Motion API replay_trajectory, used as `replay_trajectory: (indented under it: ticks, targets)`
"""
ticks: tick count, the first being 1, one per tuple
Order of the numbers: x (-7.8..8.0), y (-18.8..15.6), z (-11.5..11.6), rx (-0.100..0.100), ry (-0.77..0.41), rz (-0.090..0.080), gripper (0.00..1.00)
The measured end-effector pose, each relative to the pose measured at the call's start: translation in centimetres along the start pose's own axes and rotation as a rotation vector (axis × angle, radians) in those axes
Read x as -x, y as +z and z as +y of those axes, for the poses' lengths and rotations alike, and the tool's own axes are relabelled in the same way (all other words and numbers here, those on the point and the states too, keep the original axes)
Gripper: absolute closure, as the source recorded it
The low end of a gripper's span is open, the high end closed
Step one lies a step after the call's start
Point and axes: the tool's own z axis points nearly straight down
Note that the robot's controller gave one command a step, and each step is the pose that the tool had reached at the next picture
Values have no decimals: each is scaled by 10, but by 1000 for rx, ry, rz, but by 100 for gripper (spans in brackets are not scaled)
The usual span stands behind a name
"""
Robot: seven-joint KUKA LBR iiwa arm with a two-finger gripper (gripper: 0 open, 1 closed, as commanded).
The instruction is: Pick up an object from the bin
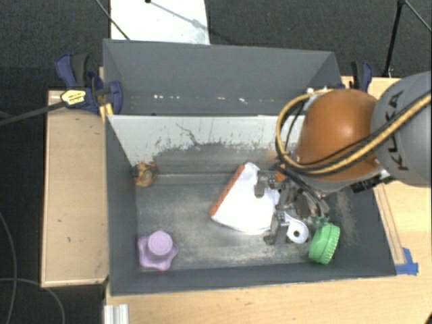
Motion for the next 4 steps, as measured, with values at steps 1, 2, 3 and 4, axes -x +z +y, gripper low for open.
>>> replay_trajectory:
  ticks: [1,2,3,4]
  targets:
    - [4,42,9,0,90,8,0]
    - [8,82,-1,0,40,6,0]
    - [30,122,-6,-1,195,16,100]
    - [30,122,-6,-1,196,16,100]
